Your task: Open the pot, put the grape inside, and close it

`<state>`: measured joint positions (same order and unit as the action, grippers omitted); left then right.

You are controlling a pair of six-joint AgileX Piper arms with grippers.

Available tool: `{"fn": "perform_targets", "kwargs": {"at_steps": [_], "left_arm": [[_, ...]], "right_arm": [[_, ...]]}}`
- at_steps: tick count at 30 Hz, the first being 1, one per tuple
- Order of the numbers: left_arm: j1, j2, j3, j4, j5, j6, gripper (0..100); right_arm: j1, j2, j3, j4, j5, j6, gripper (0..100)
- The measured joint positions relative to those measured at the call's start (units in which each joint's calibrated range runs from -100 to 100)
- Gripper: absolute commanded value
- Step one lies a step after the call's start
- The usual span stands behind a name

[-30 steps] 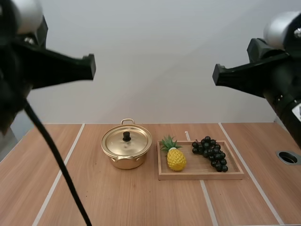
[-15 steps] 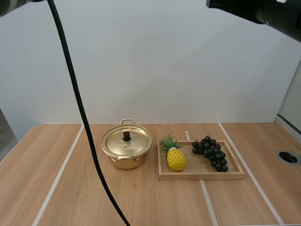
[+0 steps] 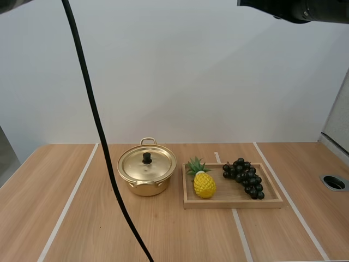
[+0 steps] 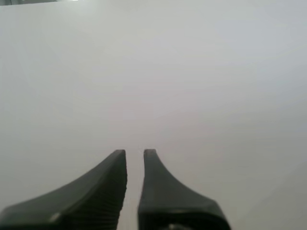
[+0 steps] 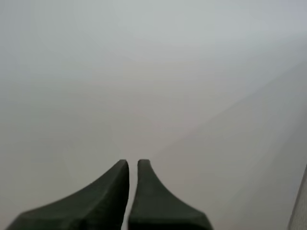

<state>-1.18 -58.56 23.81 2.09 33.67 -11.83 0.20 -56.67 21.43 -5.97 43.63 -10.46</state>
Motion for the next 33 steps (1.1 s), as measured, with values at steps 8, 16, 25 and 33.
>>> {"fn": "perform_targets", "kwargs": {"at_steps": [8,16,25,33], "left_arm": [[0.0,0.0,-0.2,0.1,2.5,2.9,100],[0.0,1.7,-0.2,-0.7,9.9,13.6,100],[0.0,15.3,-0.2,-4.1,24.3,17.1,100],[0.0,24.5,-0.2,-4.1,27.7,18.0,100]], "right_arm": [[0.0,0.0,0.0,-0.2,0.5,-2.6,100],[-0.2,0.0,0.0,-0.2,-0.2,-2.6,100],[-1.2,0.0,0.0,-0.8,0.0,-4.3,100],[-1.2,0.6,0.0,-0.8,6.2,-6.3,100]]}}
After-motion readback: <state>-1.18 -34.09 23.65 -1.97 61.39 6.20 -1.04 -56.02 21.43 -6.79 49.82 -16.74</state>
